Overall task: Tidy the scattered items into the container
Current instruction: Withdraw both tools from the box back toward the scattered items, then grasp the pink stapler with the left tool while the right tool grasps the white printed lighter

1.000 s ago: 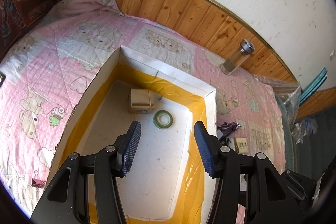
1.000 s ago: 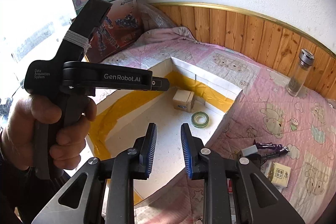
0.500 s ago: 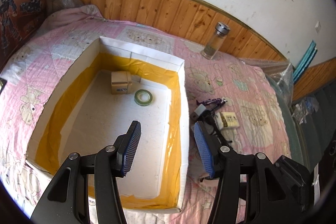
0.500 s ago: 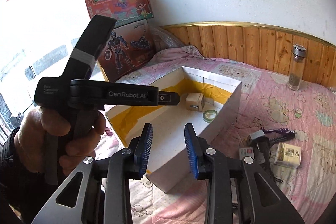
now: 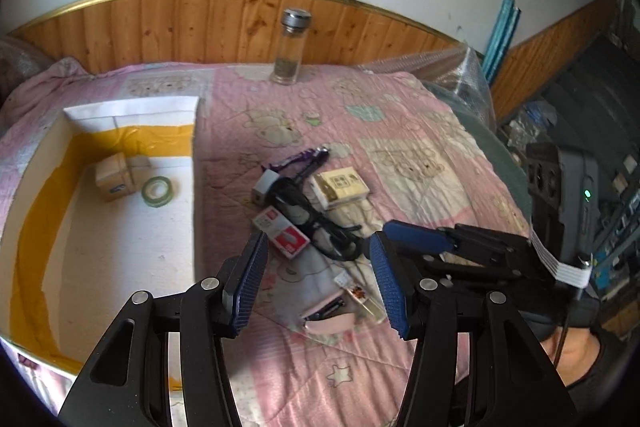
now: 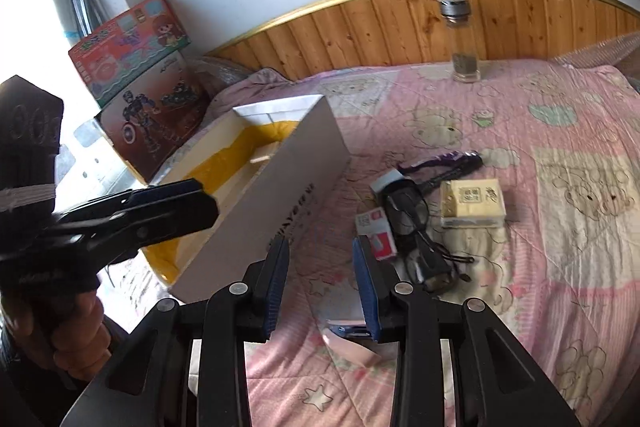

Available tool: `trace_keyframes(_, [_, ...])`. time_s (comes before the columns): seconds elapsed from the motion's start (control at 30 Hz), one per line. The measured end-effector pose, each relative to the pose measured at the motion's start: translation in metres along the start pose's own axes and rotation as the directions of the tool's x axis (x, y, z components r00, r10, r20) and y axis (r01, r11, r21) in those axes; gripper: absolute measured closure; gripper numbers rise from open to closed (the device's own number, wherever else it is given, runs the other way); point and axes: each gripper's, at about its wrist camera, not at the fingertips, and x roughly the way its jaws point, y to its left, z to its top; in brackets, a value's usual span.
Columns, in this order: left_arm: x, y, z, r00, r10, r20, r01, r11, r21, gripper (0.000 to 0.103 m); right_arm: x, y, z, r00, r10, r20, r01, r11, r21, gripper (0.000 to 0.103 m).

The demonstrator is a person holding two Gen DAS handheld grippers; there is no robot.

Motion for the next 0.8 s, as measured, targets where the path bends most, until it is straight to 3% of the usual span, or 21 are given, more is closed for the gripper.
trace_keyframes(0.2, [0.052, -0.018, -0.020, 0.985, -0.040, -0.170, 0.046, 0.998, 0.031, 0.047, 0.026, -0.045, -0.014, 0.983, -0.076, -0.167, 0.091, 0.992, 0.088, 0.066])
trace_keyframes(0.33, [0.072, -0.022, -0.035, 0.969, -0.012, -0.247, 0.032, 0.997, 0.076, 0.047, 0.041, -0.044, -0.029, 0.959, -0.113, -0.260, 0.113, 0.993, -0.014, 0.065])
trace_keyframes(0.5, [0.093, -0.016, -0.054, 0.951, 0.032, -0.306, -0.006, 0.996, 0.085, 0.047, 0.057, -0.039, -0.049, 0.930, -0.148, -0.336, 0.109, 0.985, -0.133, 0.066])
trace_keyframes(0.67, [0.116, -0.009, -0.070, 0.933, 0.056, -0.356, -0.024, 0.995, 0.095, 0.045, 0.072, -0.040, -0.064, 0.904, -0.196, -0.380, 0.123, 0.970, -0.208, 0.078])
trace_keyframes(0.8, [0.123, -0.002, -0.070, 0.938, 0.003, -0.347, 0.014, 0.999, 0.049, 0.042, 0.070, -0.053, -0.062, 0.903, -0.214, -0.373, 0.151, 0.970, -0.190, 0.084])
